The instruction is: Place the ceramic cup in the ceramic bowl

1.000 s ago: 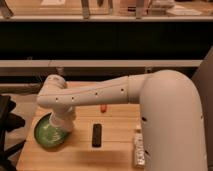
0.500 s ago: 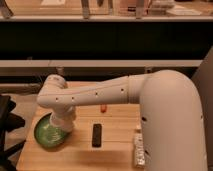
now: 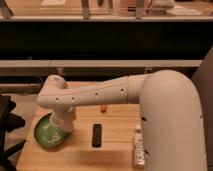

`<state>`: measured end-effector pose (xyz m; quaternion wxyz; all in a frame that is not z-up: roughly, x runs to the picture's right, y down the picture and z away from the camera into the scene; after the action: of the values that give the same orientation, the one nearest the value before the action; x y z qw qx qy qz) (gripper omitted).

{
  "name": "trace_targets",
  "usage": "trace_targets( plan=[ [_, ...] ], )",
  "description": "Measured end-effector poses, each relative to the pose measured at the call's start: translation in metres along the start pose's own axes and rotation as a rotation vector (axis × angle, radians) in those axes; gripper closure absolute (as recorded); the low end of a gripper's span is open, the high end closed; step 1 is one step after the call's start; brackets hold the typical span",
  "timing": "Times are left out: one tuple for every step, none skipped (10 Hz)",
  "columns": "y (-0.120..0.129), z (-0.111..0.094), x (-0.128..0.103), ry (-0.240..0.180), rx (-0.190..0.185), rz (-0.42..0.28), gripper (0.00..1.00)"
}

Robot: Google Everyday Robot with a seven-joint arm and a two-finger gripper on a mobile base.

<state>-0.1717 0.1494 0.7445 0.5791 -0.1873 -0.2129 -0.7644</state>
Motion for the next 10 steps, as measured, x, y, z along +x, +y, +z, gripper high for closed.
trace_targets(
  plan=[
    [0.0002,0.0001,0.0,-0.001,0.0,-0.002,0.73],
    [0.0005,0.0001,0.0001,-0.001,0.0,-0.002,0.73],
    [0.0006,0.0,0.0002,-0.002,0.0,-0.003,0.73],
    [0.0009,-0.0001,0.0007,-0.001,-0.001,-0.004,0.72],
    [0.0014,0.0,0.0011,-0.001,-0.001,-0.005,0.68],
    [0.0018,0.0002,0.0011,-0.001,-0.002,-0.006,0.67],
    [0.0018,0.0004,0.001,-0.002,-0.002,-0.008,0.67],
    [0.0017,0.0004,0.001,-0.002,-0.002,-0.009,0.67],
    [0.0016,0.0007,0.0008,-0.002,-0.002,-0.01,0.69],
    [0.0013,0.0008,0.0007,-0.001,-0.003,-0.012,0.73]
  ],
)
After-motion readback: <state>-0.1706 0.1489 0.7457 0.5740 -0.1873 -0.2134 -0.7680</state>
